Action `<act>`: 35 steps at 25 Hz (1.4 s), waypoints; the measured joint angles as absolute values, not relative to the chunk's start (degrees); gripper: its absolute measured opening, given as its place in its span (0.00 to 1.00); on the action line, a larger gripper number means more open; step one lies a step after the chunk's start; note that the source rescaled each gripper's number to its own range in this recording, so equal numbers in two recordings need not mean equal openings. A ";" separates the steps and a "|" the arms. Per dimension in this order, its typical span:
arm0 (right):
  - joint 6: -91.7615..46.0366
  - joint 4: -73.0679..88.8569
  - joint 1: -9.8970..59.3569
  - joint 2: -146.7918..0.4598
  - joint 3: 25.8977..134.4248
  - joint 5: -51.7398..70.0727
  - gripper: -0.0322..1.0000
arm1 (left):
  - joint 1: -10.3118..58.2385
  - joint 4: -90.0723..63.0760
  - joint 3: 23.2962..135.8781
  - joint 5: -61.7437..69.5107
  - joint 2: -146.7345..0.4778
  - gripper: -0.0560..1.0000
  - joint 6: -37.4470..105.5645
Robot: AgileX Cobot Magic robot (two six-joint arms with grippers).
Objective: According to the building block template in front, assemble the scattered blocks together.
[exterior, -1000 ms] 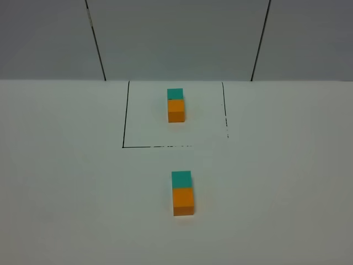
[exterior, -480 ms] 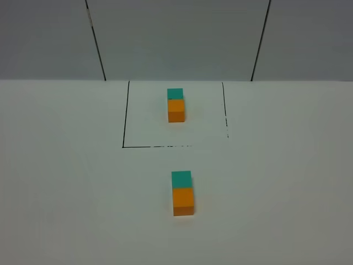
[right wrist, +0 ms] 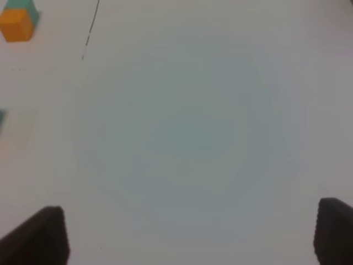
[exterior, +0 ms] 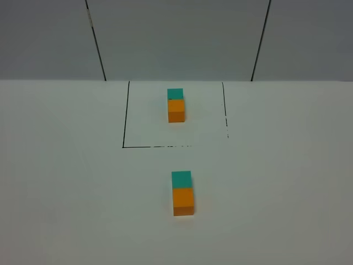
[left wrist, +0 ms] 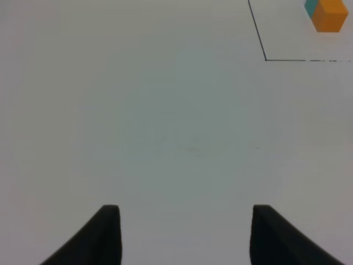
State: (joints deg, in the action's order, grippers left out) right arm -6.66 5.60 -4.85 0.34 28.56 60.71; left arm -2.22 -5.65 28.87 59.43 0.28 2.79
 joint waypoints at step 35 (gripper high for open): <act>-6.66 5.74 -0.88 0.41 28.56 60.71 0.80 | -2.22 -5.65 28.87 59.43 0.28 0.18 2.79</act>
